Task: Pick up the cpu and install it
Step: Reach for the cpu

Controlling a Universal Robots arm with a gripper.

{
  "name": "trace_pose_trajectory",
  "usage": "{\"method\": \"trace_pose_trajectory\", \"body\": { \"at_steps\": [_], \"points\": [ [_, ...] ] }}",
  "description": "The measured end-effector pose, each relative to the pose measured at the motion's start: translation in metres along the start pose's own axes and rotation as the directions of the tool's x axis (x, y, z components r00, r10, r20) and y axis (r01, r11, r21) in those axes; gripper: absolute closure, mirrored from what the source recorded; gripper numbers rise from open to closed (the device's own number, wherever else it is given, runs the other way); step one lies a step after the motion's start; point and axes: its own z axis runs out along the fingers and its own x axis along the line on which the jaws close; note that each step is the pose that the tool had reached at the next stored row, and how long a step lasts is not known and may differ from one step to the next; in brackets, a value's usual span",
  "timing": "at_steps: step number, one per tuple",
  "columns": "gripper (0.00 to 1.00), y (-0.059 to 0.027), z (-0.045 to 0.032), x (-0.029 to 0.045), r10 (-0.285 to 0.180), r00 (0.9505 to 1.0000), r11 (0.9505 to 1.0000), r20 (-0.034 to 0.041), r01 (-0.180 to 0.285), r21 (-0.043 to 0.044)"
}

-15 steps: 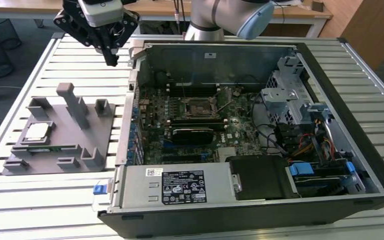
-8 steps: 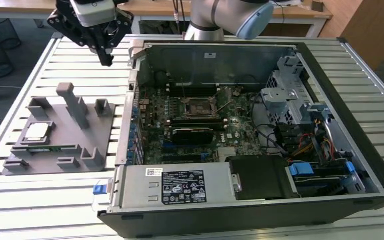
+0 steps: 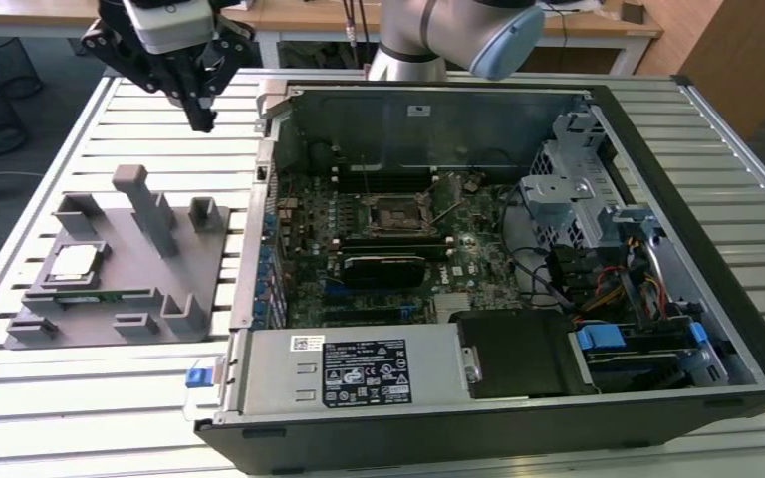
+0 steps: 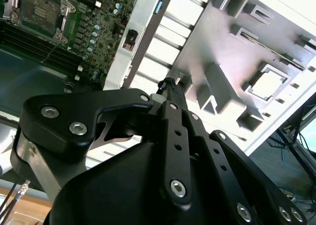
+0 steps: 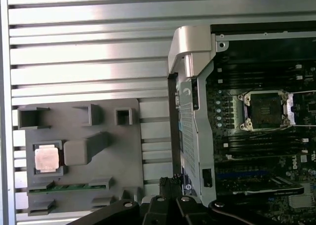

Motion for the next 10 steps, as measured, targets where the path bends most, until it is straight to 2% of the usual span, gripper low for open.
{"method": "trace_pose_trajectory", "body": {
  "at_steps": [10],
  "points": [
    [0.89, -0.0008, -0.0002, 0.0112, 0.000, 1.0000, 1.0000, 0.0000, 0.000, 0.0000]
  ]
}}
